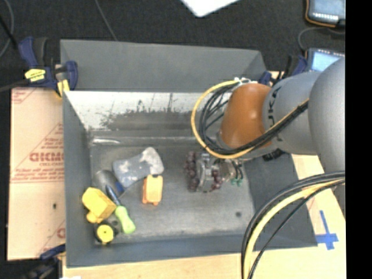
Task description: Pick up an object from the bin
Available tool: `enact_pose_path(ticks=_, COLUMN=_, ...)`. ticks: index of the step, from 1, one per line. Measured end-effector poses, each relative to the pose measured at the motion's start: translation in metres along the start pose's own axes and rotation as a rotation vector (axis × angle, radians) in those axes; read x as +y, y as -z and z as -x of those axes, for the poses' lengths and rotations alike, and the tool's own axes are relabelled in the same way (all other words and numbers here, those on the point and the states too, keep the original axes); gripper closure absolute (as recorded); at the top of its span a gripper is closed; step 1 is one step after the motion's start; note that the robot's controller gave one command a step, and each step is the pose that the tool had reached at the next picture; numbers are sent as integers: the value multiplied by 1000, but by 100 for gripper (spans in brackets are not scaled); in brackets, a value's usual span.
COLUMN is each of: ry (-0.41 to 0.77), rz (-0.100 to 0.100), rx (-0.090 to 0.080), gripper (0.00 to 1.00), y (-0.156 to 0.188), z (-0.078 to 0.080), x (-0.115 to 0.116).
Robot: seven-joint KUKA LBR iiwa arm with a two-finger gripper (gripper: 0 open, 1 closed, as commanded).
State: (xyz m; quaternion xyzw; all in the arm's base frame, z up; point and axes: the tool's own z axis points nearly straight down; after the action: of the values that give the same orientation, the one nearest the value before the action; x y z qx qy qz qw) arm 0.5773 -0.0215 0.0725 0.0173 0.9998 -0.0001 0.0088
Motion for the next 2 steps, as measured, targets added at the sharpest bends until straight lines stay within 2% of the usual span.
enact_pose_path(ticks=2, ry=0, rz=-1, rx=1, gripper=100, y=1, z=0, x=0)
